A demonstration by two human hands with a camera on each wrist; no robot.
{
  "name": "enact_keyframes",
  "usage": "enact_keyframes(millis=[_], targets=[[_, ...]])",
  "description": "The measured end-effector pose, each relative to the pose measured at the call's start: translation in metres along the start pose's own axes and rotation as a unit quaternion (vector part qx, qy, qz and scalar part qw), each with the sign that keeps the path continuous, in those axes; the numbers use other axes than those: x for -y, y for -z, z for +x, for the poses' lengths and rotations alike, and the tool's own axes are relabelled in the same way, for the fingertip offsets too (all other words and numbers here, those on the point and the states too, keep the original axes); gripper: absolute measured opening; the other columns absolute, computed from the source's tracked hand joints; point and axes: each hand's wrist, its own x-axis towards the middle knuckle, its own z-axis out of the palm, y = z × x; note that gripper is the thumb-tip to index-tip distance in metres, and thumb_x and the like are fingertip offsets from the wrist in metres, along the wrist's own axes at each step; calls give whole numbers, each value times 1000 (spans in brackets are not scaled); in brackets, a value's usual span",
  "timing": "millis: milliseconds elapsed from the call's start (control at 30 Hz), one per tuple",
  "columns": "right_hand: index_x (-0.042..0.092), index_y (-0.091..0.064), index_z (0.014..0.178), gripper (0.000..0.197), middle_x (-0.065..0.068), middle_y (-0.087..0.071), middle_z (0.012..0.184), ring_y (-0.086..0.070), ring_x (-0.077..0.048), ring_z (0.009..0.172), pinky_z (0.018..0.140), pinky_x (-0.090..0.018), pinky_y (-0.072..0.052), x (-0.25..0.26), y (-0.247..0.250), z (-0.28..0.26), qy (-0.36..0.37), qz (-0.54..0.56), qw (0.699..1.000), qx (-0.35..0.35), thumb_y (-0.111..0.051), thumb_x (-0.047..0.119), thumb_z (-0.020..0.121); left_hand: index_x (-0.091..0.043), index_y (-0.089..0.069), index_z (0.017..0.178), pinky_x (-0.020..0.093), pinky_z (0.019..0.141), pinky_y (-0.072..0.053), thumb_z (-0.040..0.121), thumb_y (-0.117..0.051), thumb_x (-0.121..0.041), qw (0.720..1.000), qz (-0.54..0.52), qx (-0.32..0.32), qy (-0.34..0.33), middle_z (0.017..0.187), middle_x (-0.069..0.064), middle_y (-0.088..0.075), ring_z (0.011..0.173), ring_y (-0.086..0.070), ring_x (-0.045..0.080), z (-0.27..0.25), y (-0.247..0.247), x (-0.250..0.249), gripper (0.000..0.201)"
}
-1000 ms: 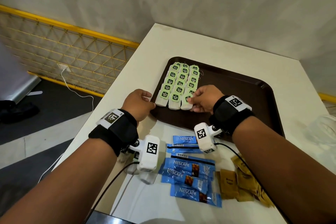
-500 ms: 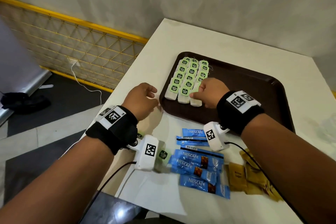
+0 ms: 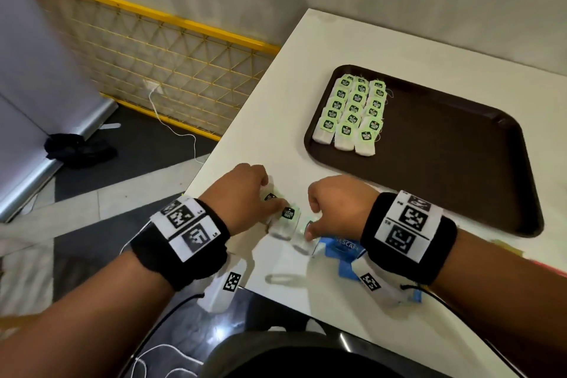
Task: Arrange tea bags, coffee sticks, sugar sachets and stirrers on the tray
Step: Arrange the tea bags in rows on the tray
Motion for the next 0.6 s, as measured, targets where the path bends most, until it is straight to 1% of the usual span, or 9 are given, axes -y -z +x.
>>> enact_keyframes(millis=[67,167,233,333,400,467,500,600], targets=[[12,-57,96,45,-3,-58,92,-53,-22,85,54,-27,-31,4,-3,1,-8,-5,1000,-2,-72,48,74,-16,-54,107,35,81,-48,70,-74,-57,1000,25,7,6,102,3,-52,91,-56,21,-1,-5,-7,59],[12,-57,93,42,-4,-59,91,-54,-22,83,52,-25,-31,5,-3,2,-16,6,1000,0,-73,47,74,-15,-51,113,31,76,-43,68,-78,-51,998,55,28,-14,109,5,-50,91,-54,22,0,-7,-12,64],[14,-55,87,39,-2,-58,86,-53,-22,80,52,-26,-32,4,-3,2,-18,23,1000,0,-74,46,73,-14,-50,114,28,73,-40,69,-80,-45,998,46,43,-26,111,6,-51,88,-51,20,2,-6,-14,63],[18,-50,78,35,4,-50,74,-50,-19,74,52,-26,-32,3,-4,1,-17,62,998,-7,-76,40,72,-14,-50,116,28,73,-41,70,-81,-40,997,34,58,-32,110,5,-55,86,-49,19,3,-3,-16,61],[19,-48,75,32,5,-50,73,-49,-19,74,55,-28,-34,2,-5,0,-16,85,996,-20,-77,33,71,-14,-50,115,29,74,-41,71,-80,-37,996,28,69,-39,108,4,-56,87,-49,19,4,-2,-19,58],[19,-50,77,29,5,-52,76,-51,-19,75,61,-30,-39,1,-6,-1,-16,107,994,-34,-77,28,70,-14,-52,113,28,73,-40,72,-80,-34,996,20,78,-49,106,3,-57,87,-49,18,5,-1,-20,54],[19,-51,79,29,6,-52,75,-51,-19,75,61,-30,-39,0,-6,-1,-16,119,992,-41,-77,26,70,-14,-54,112,28,73,-39,73,-79,-32,995,20,82,-56,105,2,-58,87,-49,18,5,0,-21,51],[20,-54,83,28,9,-49,73,-49,-16,72,58,-26,-37,-1,-5,-1,-12,147,987,-57,-78,25,70,-15,-59,107,29,74,-43,75,-76,-29,992,28,98,-76,104,3,-61,89,-53,19,5,0,-23,39]])
